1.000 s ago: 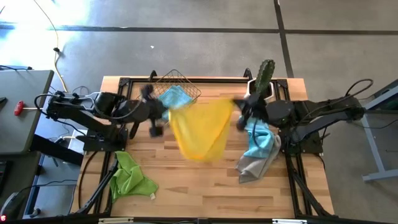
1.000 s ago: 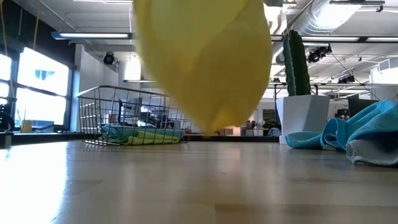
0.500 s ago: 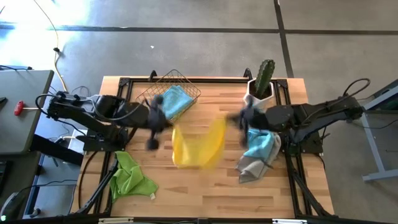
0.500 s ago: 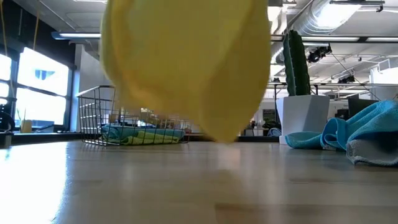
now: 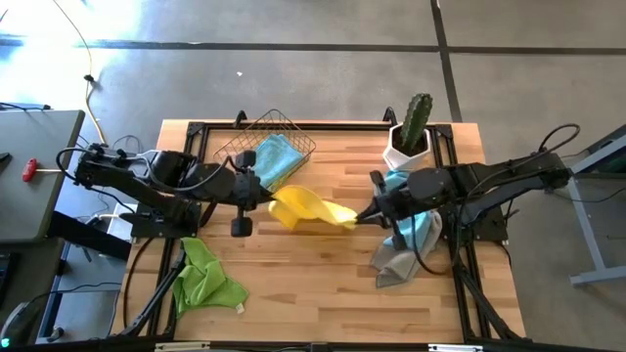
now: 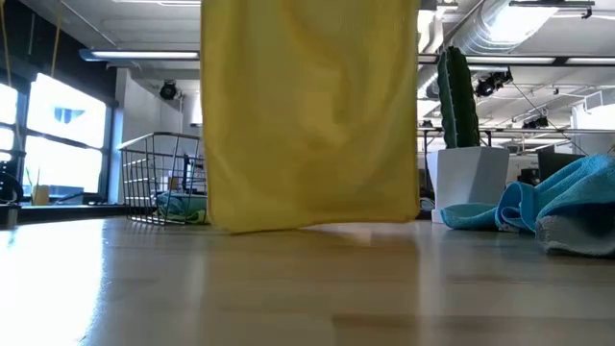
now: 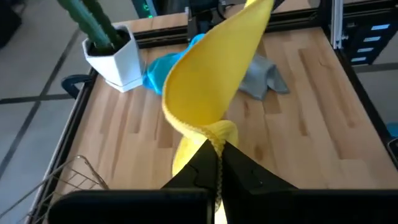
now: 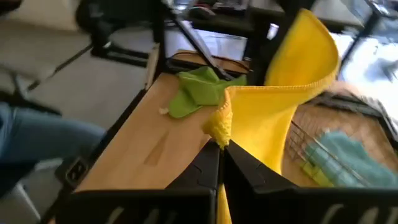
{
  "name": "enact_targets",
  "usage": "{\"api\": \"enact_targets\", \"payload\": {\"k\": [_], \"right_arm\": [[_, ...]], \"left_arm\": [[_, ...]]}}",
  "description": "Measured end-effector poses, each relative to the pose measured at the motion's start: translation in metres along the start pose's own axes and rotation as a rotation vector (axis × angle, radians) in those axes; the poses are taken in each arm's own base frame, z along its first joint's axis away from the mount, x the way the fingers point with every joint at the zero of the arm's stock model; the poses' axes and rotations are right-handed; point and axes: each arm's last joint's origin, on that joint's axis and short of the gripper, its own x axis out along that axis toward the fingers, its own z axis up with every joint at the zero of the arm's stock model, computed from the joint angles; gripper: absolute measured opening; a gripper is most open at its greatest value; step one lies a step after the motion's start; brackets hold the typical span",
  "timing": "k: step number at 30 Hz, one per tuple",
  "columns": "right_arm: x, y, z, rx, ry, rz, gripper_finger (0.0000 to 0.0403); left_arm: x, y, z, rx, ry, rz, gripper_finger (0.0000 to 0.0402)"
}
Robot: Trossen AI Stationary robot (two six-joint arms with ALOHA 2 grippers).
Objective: Fold microfiber towels
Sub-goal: Fold the yellow microfiber towel
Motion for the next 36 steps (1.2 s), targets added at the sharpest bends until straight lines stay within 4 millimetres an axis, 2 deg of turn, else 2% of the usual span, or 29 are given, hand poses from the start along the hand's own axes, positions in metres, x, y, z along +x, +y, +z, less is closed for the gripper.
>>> {"api": "enact_targets", "payload": {"k": [7, 16, 19, 23, 26, 29, 33, 36], "right_arm": [[-0.001, -0.007, -0.001, -0.194, 0.005, -0.001, 0.0], [-0.007, -0.053, -0.017, -0.12, 0.141, -0.18, 0.0], [-0.01, -0.066, -0.011, -0.143, 0.08, -0.231, 0.0], [-0.024, -0.073, 0.009, -0.127, -0.001, -0.263, 0.0], [-0.031, -0.069, 0.017, -0.027, -0.011, -0.229, 0.0], [-0.029, -0.057, 0.014, 0.083, 0.033, -0.155, 0.0], [-0.005, -0.029, -0.018, 0.219, 0.224, -0.051, 0.0], [0.02, -0.001, -0.05, 0.255, 0.327, 0.031, 0.0]], "left_arm": [[0.0, 0.004, 0.0, 0.095, 0.002, 0.129, 0.0], [0.001, 0.019, 0.0, 0.25, 0.049, 0.373, 0.0], [0.001, 0.026, 0.001, 0.287, 0.067, 0.47, 0.0], [-0.001, 0.031, 0.006, 0.257, 0.044, 0.59, 0.0], [-0.004, 0.031, 0.008, 0.237, 0.02, 0.622, 0.0], [-0.006, 0.023, 0.007, 0.19, -0.021, 0.519, 0.0], [0.0, 0.002, -0.003, 0.064, 0.006, 0.227, 0.0], [0.017, -0.023, -0.021, -0.017, 0.087, 0.028, 0.0]]}}
